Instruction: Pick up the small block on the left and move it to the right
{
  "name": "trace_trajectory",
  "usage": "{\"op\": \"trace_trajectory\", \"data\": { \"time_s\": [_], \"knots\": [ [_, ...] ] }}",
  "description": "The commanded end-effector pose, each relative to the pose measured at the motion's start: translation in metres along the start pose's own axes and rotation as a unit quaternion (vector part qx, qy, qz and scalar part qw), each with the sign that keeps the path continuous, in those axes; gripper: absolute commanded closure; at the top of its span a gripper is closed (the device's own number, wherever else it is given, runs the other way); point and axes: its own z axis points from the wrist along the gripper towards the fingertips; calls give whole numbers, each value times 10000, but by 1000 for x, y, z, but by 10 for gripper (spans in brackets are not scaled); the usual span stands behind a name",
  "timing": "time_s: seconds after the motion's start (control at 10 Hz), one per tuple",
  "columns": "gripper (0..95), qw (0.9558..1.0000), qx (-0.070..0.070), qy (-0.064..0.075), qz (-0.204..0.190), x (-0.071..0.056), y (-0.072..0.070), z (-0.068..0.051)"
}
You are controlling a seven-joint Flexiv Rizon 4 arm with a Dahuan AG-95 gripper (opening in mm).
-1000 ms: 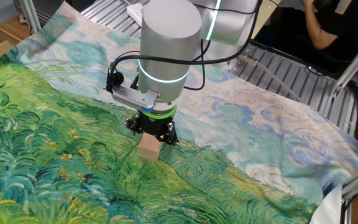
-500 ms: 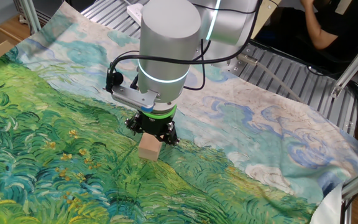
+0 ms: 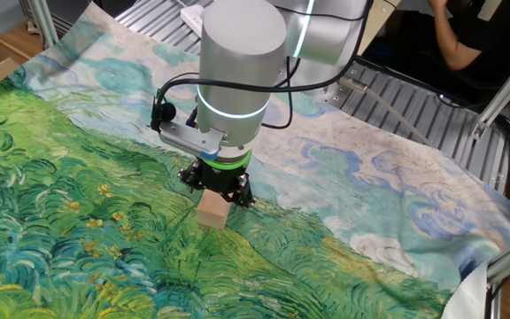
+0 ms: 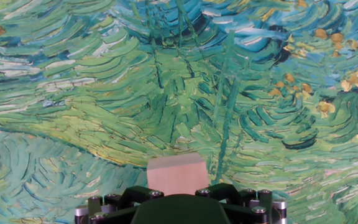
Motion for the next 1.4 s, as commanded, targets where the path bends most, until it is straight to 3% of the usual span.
{"op": "trace_trajectory", "data": {
  "time_s": [0.1,0.2,0.5,0.6,0.7,0.8,0.9,1.1,1.4],
  "knots": [
    [0,10000,9,-42,17,-3,1,11],
    [190,10000,7,-40,4,-3,2,17],
    [190,10000,12,-44,57,-2,3,28],
    [380,10000,10,-34,39,-2,3,28],
    [380,10000,8,-32,35,-2,3,28],
    [570,10000,4,-27,-12,-2,3,28],
    [570,10000,0,-24,-29,-2,3,28],
    [950,10000,-12,-21,-22,-2,3,28],
    [950,10000,-22,6,-25,-2,3,23]
  ]
}}
